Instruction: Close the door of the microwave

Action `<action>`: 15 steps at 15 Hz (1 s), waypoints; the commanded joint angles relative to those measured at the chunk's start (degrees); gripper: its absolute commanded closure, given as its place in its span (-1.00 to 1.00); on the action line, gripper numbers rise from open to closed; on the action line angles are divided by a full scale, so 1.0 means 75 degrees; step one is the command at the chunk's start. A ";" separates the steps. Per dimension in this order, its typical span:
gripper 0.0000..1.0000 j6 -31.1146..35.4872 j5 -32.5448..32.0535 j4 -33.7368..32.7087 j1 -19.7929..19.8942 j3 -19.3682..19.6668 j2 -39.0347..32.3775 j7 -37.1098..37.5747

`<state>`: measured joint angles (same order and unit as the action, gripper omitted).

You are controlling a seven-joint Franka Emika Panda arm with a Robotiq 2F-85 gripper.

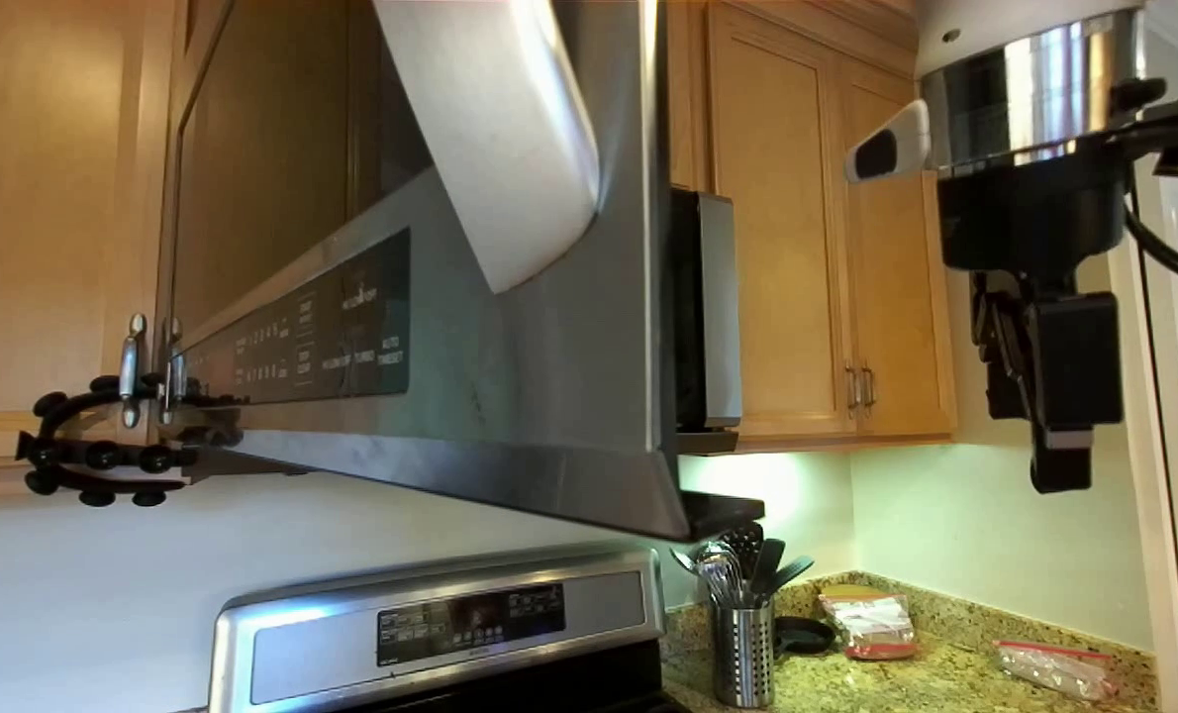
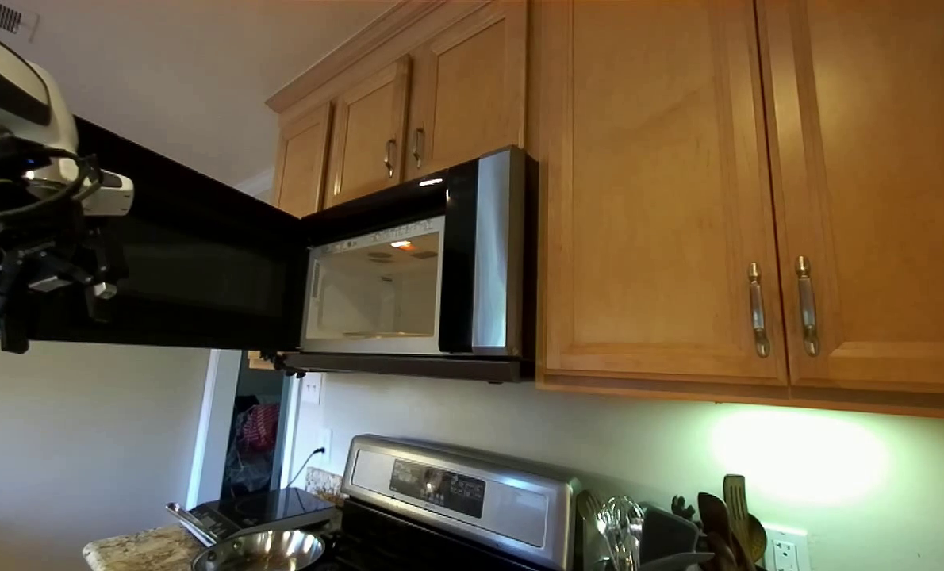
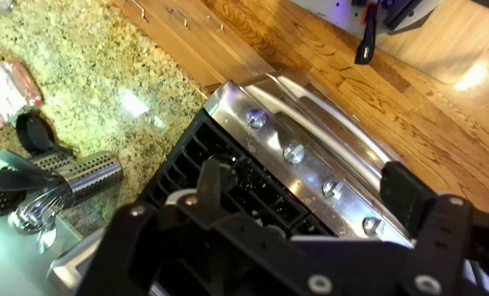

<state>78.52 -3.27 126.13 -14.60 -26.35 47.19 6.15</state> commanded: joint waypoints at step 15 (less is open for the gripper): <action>-1.00 0.6580 0.1226 0.0816 -0.1356 0.1373 0.0226 -0.1397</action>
<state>119.95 2.10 127.40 -20.66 -20.31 47.05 0.24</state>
